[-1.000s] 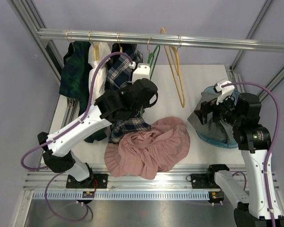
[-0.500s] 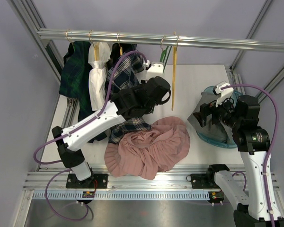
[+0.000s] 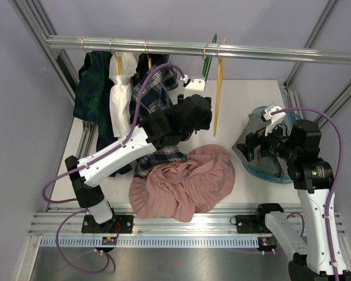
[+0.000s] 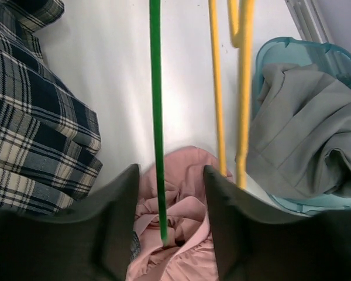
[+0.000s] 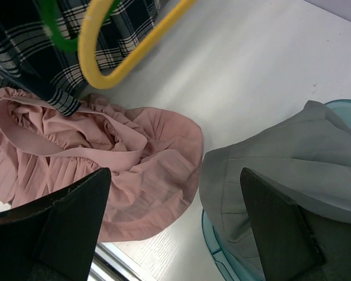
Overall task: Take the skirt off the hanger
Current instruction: Hang the hanger back to the clothesline with the left arm
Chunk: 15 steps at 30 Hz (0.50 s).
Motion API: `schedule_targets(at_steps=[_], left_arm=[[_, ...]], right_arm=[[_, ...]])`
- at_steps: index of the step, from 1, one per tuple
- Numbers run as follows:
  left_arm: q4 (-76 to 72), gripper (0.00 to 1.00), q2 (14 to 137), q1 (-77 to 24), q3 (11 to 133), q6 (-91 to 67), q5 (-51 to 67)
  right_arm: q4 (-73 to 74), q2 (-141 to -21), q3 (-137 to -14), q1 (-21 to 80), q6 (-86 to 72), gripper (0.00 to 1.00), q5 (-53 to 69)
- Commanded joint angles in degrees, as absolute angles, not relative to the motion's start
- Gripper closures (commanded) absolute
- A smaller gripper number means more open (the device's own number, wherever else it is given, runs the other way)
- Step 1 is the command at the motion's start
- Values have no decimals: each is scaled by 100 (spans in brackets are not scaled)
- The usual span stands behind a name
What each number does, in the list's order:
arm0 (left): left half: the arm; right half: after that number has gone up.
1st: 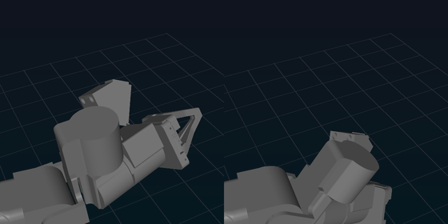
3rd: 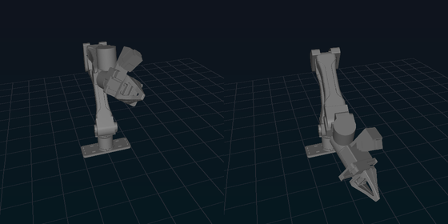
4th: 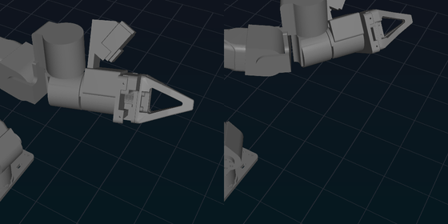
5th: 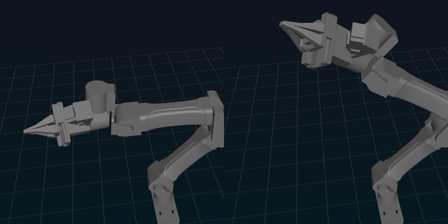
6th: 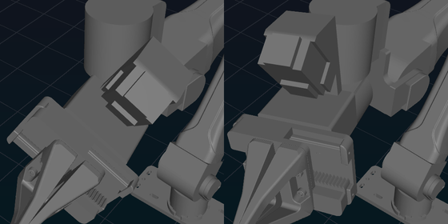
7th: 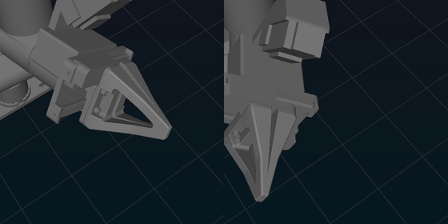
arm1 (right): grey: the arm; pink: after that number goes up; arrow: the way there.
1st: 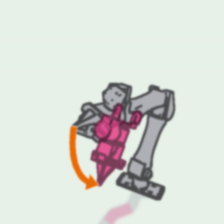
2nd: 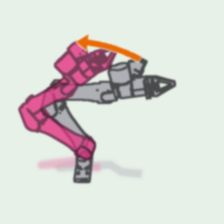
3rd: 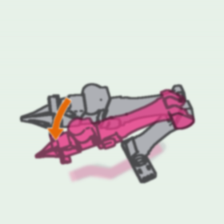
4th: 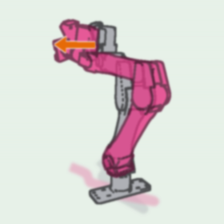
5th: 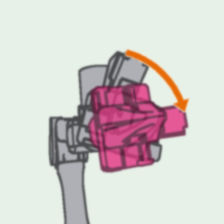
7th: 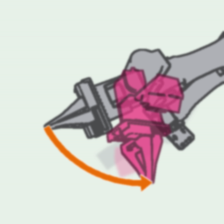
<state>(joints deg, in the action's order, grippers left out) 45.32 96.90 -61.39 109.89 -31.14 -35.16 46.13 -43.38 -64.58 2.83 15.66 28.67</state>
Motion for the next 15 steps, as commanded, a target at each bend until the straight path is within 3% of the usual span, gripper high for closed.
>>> schedule_targets(at_steps=[1, 9, 15], left_arm=[[4139, 43, 9220, -6152, 10846, -3173, -3419], [4131, 18, 8526, -6152, 10547, -3059, -3235], [3859, 7, 7630, -6152, 9829, -2471, -2593]], right_arm=[[4824, -4298, -6486, 255, 1968, 0, 3488], [5711, -4430, -6425, 255, 3864, 0, 5040], [8031, -4842, -6101, 264, 7994, 1, 6292]])
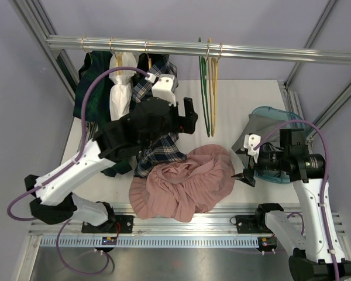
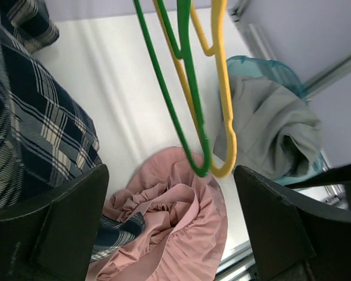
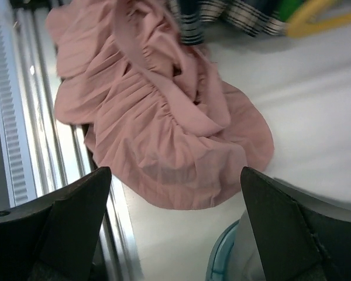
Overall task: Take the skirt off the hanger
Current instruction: Hang the hanger back to the clothesline with the left arm, then place the skirt into the basket
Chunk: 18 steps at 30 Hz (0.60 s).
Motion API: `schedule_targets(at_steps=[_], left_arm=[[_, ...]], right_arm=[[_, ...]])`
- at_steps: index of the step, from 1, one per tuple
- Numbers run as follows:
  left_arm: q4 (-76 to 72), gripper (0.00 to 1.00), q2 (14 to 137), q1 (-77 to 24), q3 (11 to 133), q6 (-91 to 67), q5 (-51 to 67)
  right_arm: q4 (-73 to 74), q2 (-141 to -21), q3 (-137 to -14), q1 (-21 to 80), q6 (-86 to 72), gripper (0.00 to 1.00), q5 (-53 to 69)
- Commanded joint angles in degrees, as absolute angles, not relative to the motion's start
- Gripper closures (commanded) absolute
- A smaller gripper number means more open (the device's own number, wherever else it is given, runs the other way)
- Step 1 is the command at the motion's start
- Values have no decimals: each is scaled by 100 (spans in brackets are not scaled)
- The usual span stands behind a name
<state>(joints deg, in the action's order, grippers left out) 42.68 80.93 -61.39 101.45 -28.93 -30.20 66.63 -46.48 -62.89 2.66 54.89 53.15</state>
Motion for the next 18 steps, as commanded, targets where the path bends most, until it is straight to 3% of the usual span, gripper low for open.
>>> schedule_targets(at_steps=[1, 8, 15, 18], left_arm=[[3832, 6, 7507, -6144, 9704, -2391, -2497], [3419, 1, 6013, -6161, 8026, -1846, -2329], [3462, 1, 4853, -6161, 6918, -2179, -2592], [3506, 1, 4746, -6161, 6750, -2223, -2654]], right_arm=[[8216, -4991, -6056, 264, 8494, 0, 6336], [7605, -5695, -5706, 667, 8737, 1, 5820], [4040, -5562, -4597, 2310, 6225, 1, 3501], [3360, -5843, -4360, 2819, 5793, 1, 2639]])
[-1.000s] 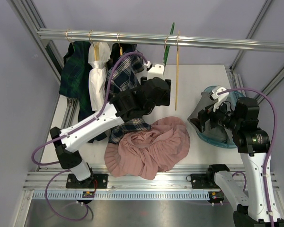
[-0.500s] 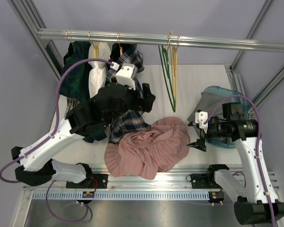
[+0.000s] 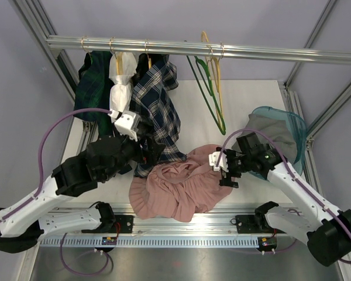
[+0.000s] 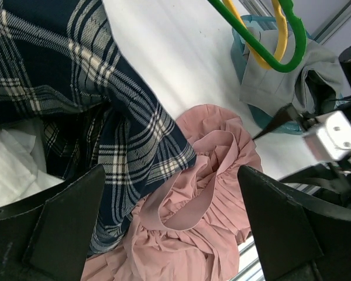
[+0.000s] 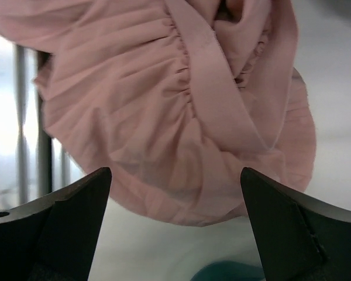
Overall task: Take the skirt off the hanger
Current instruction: Place the skirt into the basket
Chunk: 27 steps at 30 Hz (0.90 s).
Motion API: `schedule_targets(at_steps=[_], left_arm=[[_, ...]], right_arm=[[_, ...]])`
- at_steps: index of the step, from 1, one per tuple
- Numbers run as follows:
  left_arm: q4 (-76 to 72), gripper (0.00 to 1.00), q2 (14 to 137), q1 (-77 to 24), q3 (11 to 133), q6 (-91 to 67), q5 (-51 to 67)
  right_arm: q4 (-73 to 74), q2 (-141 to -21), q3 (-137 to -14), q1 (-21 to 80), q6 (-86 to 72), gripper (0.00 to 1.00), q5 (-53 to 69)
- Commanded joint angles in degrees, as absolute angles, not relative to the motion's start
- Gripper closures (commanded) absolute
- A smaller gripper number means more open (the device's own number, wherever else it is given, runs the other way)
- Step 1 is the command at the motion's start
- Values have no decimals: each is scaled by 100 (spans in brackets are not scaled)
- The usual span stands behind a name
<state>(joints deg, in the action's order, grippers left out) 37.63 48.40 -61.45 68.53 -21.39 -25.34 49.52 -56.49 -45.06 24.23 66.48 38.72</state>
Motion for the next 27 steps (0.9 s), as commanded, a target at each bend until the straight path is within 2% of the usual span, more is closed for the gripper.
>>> schedule_targets(at_steps=[1, 9, 12, 13, 15, 16, 17, 19, 20, 23, 27], left_arm=[[3516, 1, 4711, -6161, 6715, -2232, -2689], [3586, 1, 4641, -6161, 6540, -2259, -2795], [3437, 1, 4535, -6161, 6364, -2276, -2848], [3410, 1, 4518, -6161, 6328, -2294, -2848], [3366, 1, 4483, -6161, 6258, -2311, -2856], [3366, 1, 4482, -6161, 6258, -2320, -2856], [3375, 1, 4474, -6161, 6249, -2320, -2856], [3393, 1, 4465, -6161, 6232, -2312, -2874], [3393, 1, 4447, -6161, 6214, -2303, -2874], [3358, 1, 4403, -6161, 6196, -2241, -2883], [3340, 1, 4386, -6161, 6223, -2118, -2857]], right_arm=[[3027, -5923, -4307, 2934, 5775, 0, 2489], [2575, -6442, -4017, 3524, 5880, 0, 1969], [2636, -6556, -3859, 3586, 5959, 6, 2065], [2689, -6600, -3841, 3621, 5985, 18, 2118], [2838, -6679, -3823, 3630, 6064, 33, 2302], [2908, -6688, -3849, 3639, 6064, 51, 2355], [3014, -6671, -3876, 3647, 6117, 65, 2451], [3277, -6522, -3937, 3639, 6135, 86, 2513], [3374, -6304, -3964, 3639, 6152, 100, 2566], [3980, -5715, -4025, 3630, 6363, 100, 2847], [4973, -4274, -4323, 3621, 6092, 100, 3015]])
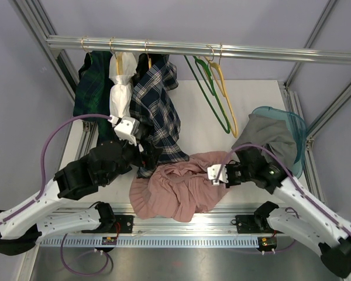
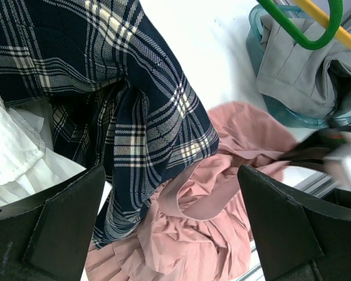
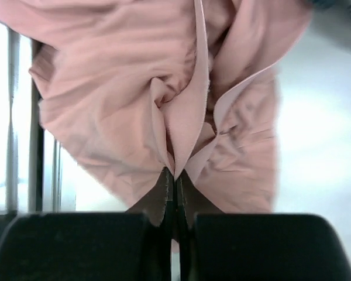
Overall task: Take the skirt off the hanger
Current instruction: Place the skirt into the basket
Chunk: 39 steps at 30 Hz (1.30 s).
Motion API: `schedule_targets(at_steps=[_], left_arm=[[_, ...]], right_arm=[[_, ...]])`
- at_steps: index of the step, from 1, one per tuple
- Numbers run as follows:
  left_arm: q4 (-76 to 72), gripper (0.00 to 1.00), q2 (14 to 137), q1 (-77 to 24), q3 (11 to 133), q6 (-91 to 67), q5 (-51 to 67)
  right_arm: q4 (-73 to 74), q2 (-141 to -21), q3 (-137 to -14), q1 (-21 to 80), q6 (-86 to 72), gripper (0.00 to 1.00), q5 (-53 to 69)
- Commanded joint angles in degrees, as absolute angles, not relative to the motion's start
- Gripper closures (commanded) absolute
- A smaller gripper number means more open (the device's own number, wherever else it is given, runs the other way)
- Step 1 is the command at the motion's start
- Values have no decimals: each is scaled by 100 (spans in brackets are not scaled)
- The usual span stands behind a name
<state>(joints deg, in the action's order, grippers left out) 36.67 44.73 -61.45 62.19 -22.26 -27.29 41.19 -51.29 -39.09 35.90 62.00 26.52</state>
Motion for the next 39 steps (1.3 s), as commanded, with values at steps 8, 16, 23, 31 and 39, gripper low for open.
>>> schedule_targets(at_steps=[8, 16, 23, 31, 39], left_arm=[[3234, 1, 4289, -6161, 6293, -1706, -2874], [3085, 1, 4271, -6161, 6486, -1100, -2892], [3006, 1, 4315, -6161, 6636, -835, -2900], [3015, 1, 4368, -6161, 6697, -844, -2839], [3076, 1, 4482, -6161, 6864, -782, -2777]], right_arm=[[5449, -2884, -5501, 3630, 3984, 100, 1839], [5195, -2873, -6949, 3147, 2434, 100, -839], [4554, -3400, -8059, 2944, 2583, 100, -2108], [3499, -4086, -9341, 2997, 3497, 100, -3005], [2330, -5325, -10932, 3559, 5228, 100, -3831]])
